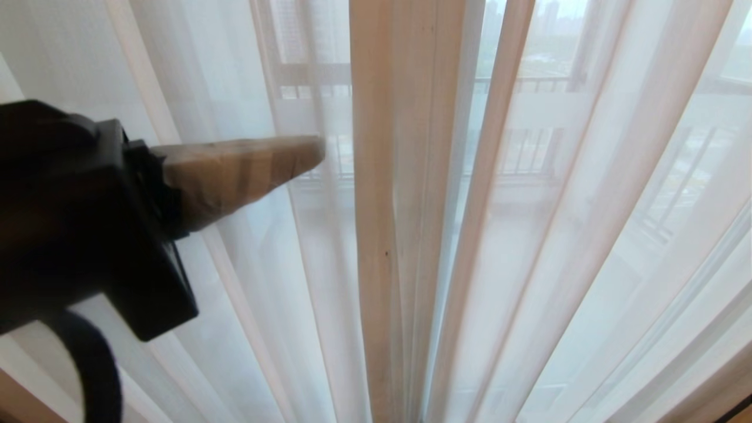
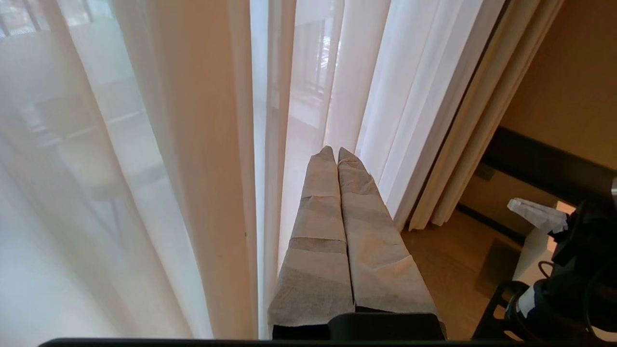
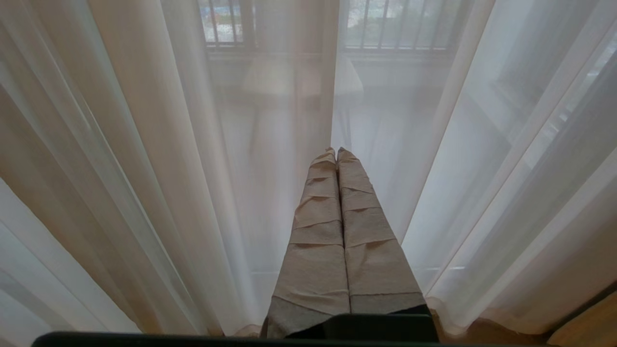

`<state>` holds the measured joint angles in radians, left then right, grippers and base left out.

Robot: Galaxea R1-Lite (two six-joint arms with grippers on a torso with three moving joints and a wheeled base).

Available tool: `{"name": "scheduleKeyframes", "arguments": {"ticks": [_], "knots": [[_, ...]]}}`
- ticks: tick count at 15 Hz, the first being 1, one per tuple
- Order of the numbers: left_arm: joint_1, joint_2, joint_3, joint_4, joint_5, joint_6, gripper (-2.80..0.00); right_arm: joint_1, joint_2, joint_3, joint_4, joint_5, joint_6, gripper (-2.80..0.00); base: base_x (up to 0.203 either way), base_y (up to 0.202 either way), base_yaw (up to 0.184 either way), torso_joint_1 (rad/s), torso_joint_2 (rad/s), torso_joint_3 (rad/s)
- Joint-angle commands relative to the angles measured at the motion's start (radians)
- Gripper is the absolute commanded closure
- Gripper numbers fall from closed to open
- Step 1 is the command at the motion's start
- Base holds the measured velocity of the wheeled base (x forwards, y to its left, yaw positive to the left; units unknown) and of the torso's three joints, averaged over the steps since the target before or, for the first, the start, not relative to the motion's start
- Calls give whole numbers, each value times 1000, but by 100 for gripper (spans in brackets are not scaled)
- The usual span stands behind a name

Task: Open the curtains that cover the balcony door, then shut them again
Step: Pull the inner curtains open on both sides

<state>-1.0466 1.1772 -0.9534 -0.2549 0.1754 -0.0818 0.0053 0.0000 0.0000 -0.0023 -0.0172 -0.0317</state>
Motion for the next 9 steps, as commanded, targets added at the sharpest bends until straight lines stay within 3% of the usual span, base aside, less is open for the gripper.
{"name": "scheduleKeyframes", "arguments": {"ticks": [1,9], "knots": [[-12,2,-1,-1,3,1,-280,1,0,0,-1,0,-1,0,0,0,0,0,0,0],[-39,0,-5,-29,63,43,-280,1,2,0,1,0,-1,0,0,0,0,0,0,0]]}}
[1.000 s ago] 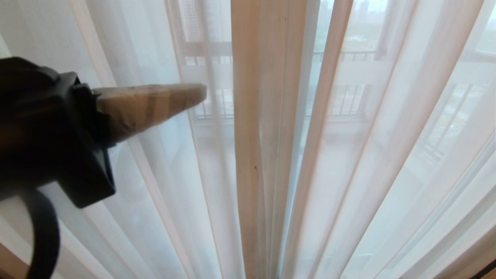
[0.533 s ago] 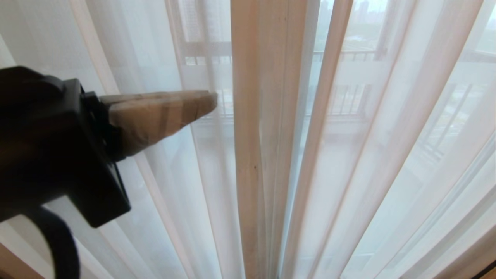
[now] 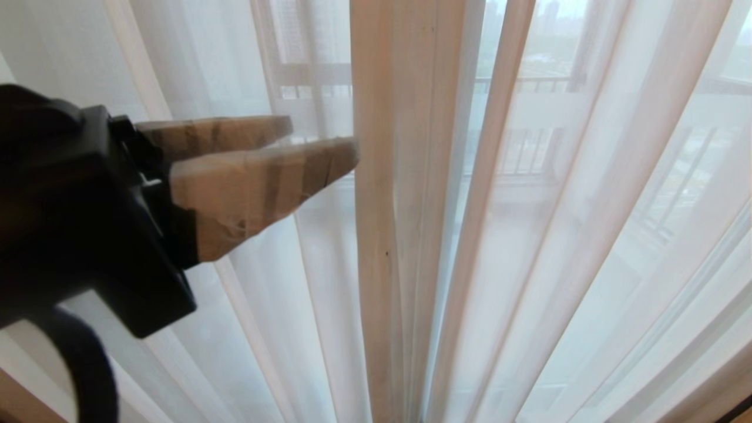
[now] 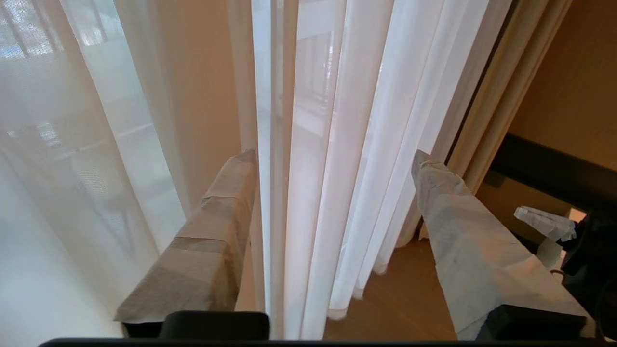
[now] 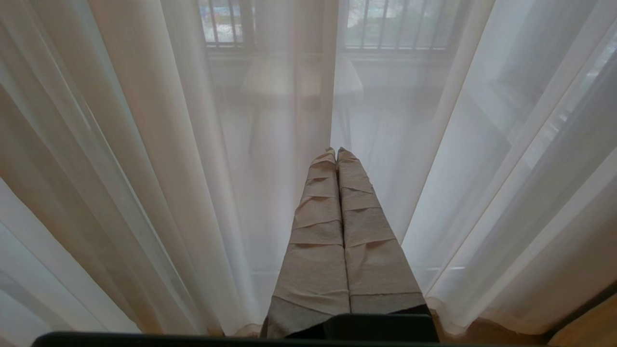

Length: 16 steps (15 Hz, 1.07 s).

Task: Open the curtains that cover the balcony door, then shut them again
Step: Pull the inner curtains open on both sides

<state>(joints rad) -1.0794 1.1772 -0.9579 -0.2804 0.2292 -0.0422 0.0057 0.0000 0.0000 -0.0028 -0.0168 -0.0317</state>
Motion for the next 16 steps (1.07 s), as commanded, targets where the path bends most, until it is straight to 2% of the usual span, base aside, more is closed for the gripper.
{"name": "scheduleKeyframes", "arguments": {"ticks": [1,5,9,13,16], "knots": [[-8,4,-2,-2,29,5,-280,0,0,0,0,0,-1,0,0,0,0,0,0,0],[-7,43,-14,-3,42,5,-280,0,0,0,0,0,-1,0,0,0,0,0,0,0],[6,122,-82,-4,54,6,-280,0,0,0,0,0,-1,0,0,0,0,0,0,0],[15,229,-151,-49,171,23,-280,0,0,0,0,0,-1,0,0,0,0,0,0,0],[47,304,-180,-154,221,82,-280,0,0,0,0,0,-1,0,0,0,0,0,0,0]]}}
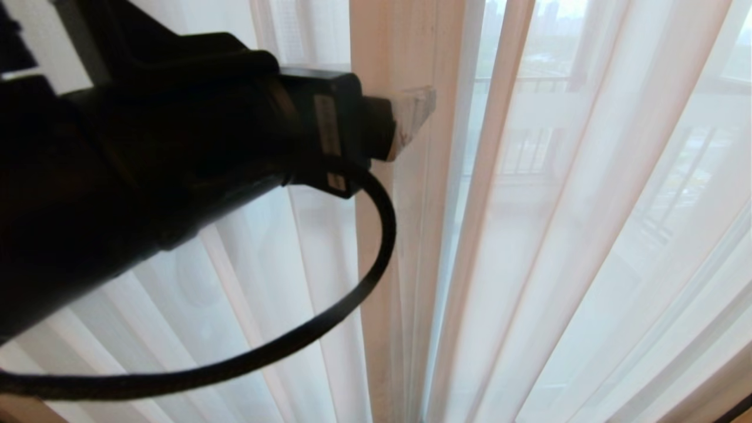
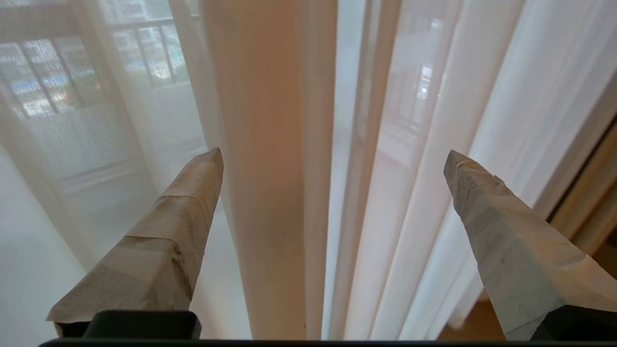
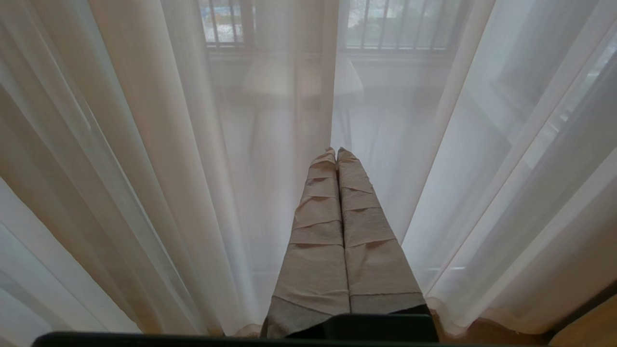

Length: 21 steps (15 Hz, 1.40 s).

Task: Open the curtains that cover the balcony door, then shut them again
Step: Pull the inner curtains open on both sides

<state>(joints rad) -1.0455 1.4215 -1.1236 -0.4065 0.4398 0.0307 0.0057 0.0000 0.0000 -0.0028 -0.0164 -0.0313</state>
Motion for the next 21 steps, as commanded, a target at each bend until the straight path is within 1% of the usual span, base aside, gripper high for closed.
{"name": "scheduleKeyframes", "arguments": {"ticks": [1,3,6,11,14,18,21], "knots": [[27,82,-29,-56,20,15,-280,0,2,0,0,0,-1,0,0,0,0,0,0,0],[59,112,-46,-83,24,20,-280,0,1,0,0,0,-1,0,0,0,0,0,0,0],[121,147,-83,-125,24,54,-280,0,1,0,0,0,-1,0,0,0,0,0,0,0],[177,172,-100,-167,20,54,-280,0,0,0,0,0,-1,0,0,0,0,0,0,0],[191,191,-107,-188,20,51,-280,0,1,0,0,0,-1,0,0,0,0,0,0,0],[194,243,-146,-242,17,49,-280,0,0,0,0,0,-1,0,0,0,0,0,0,0],[194,266,-159,-250,16,49,-280,0,0,0,0,0,-1,0,0,0,0,0,0,0]]}}
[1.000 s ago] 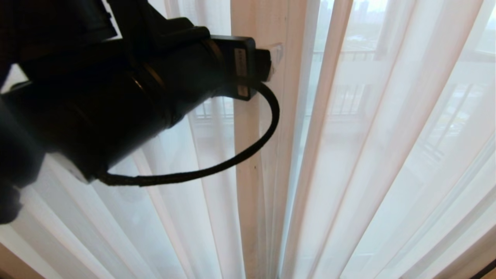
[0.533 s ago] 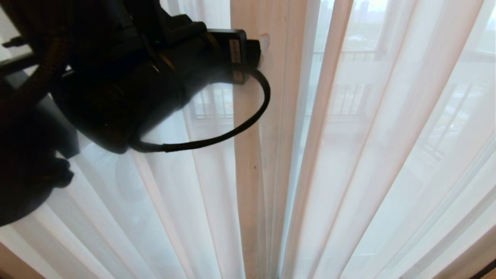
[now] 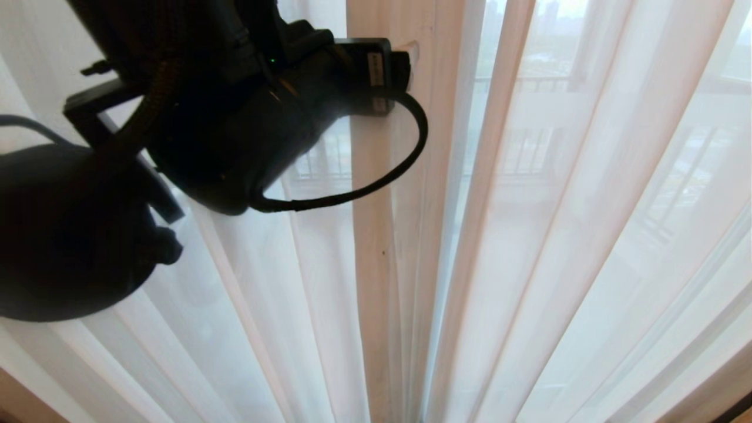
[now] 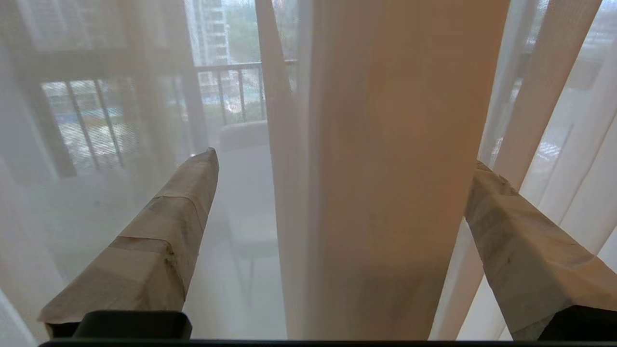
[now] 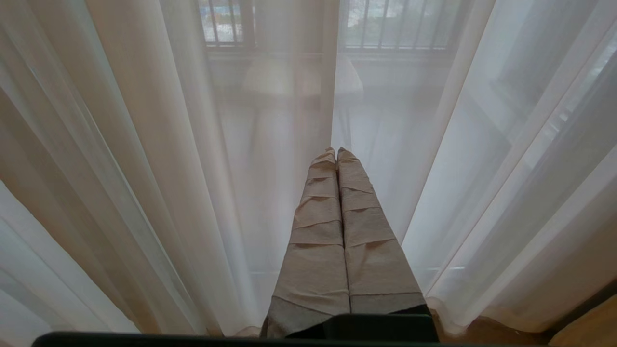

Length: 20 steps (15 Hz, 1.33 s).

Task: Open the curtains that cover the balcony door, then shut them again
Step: Pull the inner curtains open on both sides

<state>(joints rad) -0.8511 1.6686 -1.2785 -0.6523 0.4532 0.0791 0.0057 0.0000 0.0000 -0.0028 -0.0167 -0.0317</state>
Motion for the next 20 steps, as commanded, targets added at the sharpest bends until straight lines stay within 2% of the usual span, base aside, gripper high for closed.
{"name": "scheduleKeyframes", "arguments": {"ticks": [1,13,20], "knots": [[0,25,-4,-6,2,1,0,0,0,0,1,0,-1,0,0,0,0,0,0,0],[55,-11,-2,-4,4,7,0,0,0,0,0,0,-1,0,0,0,0,0,0,0],[133,-95,20,-2,10,10,0,0,1,0,0,0,-1,0,0,0,0,0,0,0]]}}
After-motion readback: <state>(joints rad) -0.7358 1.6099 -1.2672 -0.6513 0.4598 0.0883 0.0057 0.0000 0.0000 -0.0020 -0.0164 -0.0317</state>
